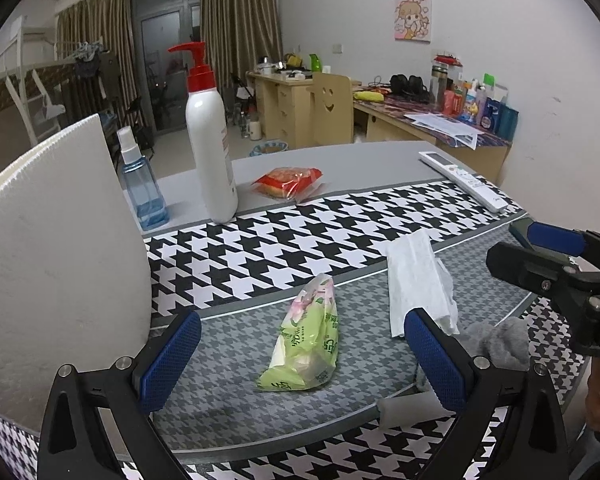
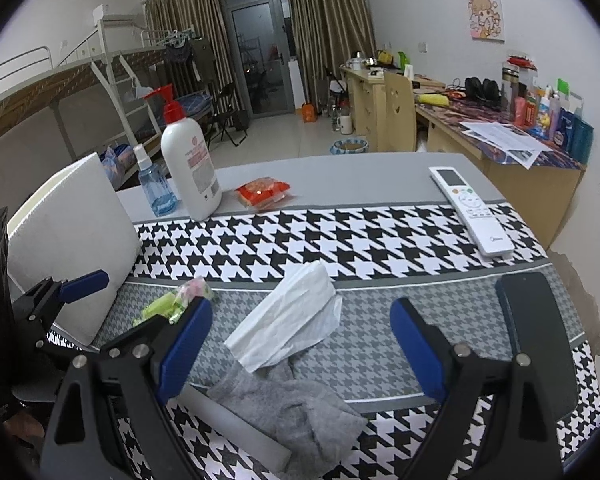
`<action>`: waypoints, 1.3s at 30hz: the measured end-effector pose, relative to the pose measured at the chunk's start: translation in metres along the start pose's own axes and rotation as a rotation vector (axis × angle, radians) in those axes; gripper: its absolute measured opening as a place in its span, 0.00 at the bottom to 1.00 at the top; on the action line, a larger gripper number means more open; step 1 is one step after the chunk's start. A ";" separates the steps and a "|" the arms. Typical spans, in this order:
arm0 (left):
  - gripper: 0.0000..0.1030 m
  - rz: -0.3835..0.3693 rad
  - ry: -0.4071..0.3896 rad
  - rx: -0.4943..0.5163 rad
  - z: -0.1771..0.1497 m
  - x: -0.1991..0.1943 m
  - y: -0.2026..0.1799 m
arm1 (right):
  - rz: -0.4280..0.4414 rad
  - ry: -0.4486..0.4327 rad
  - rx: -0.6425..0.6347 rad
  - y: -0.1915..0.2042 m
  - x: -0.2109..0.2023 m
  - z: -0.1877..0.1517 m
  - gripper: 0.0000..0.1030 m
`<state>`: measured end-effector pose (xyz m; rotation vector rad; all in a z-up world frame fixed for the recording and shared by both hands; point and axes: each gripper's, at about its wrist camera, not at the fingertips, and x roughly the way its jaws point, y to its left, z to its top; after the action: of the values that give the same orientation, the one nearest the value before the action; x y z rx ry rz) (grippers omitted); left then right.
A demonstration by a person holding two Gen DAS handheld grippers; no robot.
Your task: Organize soft objects
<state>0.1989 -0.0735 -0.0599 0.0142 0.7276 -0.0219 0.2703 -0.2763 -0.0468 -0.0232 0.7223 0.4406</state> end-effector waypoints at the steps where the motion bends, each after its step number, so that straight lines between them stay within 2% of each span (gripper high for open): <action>1: 0.99 -0.002 0.005 -0.005 0.000 0.002 0.001 | 0.000 0.006 -0.005 0.001 0.002 0.000 0.90; 19: 0.96 -0.026 0.059 -0.031 -0.003 0.020 0.008 | 0.006 0.082 -0.026 0.006 0.031 0.002 0.90; 25: 0.86 -0.037 0.081 -0.029 -0.005 0.023 0.008 | 0.002 0.107 -0.026 0.007 0.041 -0.001 0.90; 31: 0.82 -0.031 0.096 -0.022 -0.008 0.025 0.009 | -0.002 0.123 -0.019 0.007 0.047 0.000 0.90; 37: 0.66 -0.037 0.125 -0.030 -0.011 0.030 0.010 | 0.006 0.138 -0.027 0.009 0.052 -0.001 0.90; 39: 0.63 -0.043 0.136 -0.041 -0.011 0.032 0.012 | 0.010 0.144 -0.024 0.009 0.055 -0.001 0.90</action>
<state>0.2159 -0.0618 -0.0887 -0.0392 0.8640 -0.0471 0.3026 -0.2477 -0.0814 -0.0746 0.8585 0.4609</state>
